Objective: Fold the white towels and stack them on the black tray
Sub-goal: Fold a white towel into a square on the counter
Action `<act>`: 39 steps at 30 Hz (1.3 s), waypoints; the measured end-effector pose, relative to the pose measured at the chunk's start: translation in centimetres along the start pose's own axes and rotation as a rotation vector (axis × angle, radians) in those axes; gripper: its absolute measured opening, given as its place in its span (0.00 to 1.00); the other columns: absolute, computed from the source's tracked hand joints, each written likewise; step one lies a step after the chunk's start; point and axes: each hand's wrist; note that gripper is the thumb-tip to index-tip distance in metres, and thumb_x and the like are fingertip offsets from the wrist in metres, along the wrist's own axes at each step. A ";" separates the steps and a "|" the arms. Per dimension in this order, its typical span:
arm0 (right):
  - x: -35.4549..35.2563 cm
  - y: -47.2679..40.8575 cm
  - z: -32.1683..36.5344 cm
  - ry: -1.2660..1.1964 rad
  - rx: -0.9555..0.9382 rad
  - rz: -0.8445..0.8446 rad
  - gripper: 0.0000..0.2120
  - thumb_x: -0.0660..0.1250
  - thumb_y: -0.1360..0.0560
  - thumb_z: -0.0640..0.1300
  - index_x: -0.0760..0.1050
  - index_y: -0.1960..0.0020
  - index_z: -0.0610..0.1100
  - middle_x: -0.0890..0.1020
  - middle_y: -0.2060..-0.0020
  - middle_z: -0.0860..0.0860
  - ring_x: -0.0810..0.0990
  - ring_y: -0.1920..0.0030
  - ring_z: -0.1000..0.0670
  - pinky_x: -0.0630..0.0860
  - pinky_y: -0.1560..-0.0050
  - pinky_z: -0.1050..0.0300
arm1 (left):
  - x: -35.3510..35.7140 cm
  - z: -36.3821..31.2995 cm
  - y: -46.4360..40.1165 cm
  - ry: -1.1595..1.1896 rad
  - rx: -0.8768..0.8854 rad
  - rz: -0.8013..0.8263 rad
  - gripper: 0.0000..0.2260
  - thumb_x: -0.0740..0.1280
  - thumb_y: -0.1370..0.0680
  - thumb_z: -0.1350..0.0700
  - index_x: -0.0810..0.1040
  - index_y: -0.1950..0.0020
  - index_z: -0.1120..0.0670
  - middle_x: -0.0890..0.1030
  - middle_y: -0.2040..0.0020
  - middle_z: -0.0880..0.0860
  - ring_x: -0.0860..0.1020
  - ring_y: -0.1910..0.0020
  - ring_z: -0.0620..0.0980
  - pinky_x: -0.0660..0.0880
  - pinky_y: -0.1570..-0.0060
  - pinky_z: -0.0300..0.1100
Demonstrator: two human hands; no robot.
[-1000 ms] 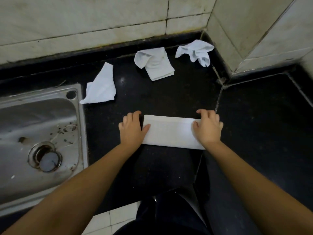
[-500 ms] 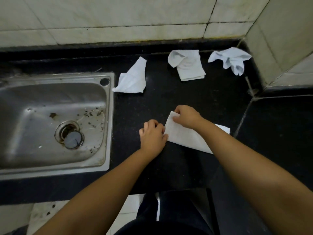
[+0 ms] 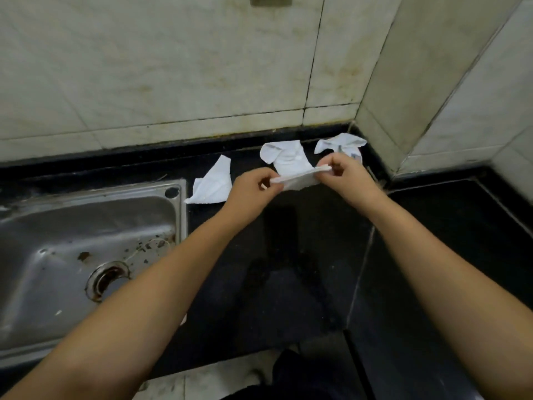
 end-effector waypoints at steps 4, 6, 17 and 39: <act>2.8 5.6 -5.2 0.105 0.106 0.178 0.10 0.71 0.28 0.38 0.75 0.60 0.52 0.81 0.59 0.50 0.78 0.58 0.52 0.76 0.50 0.53 | 1.7 4.5 5.5 -0.044 -0.102 0.223 0.05 0.69 0.25 0.58 0.82 0.51 0.56 0.82 0.51 0.50 0.80 0.50 0.46 0.76 0.45 0.43; 4.1 9.0 -7.1 0.137 0.227 0.316 0.06 0.70 0.27 0.40 0.77 0.57 0.51 0.82 0.57 0.50 0.81 0.53 0.49 0.77 0.48 0.54 | 2.7 6.3 8.3 -0.070 -0.164 0.383 0.06 0.69 0.25 0.57 0.82 0.49 0.55 0.83 0.50 0.49 0.80 0.49 0.45 0.76 0.44 0.41; 5.7 7.0 -9.1 0.020 0.404 0.270 0.07 0.67 0.24 0.45 0.79 0.49 0.42 0.81 0.54 0.49 0.78 0.55 0.53 0.73 0.54 0.62 | 4.9 9.1 6.4 -0.003 -0.422 0.270 0.06 0.68 0.24 0.59 0.76 0.60 0.51 0.77 0.64 0.46 0.75 0.62 0.45 0.71 0.57 0.40; 10.7 4.2 -11.2 0.628 0.516 0.116 0.16 0.61 0.23 0.51 0.73 0.40 0.43 0.73 0.40 0.44 0.71 0.39 0.43 0.66 0.40 0.47 | 10.4 10.0 4.8 -0.640 -0.517 0.092 0.13 0.62 0.22 0.51 0.74 0.42 0.58 0.71 0.40 0.56 0.68 0.39 0.55 0.65 0.41 0.50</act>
Point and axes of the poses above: each hand's wrist, its own y-axis away from the middle knuckle, its own x-axis out of the palm, z = x × y
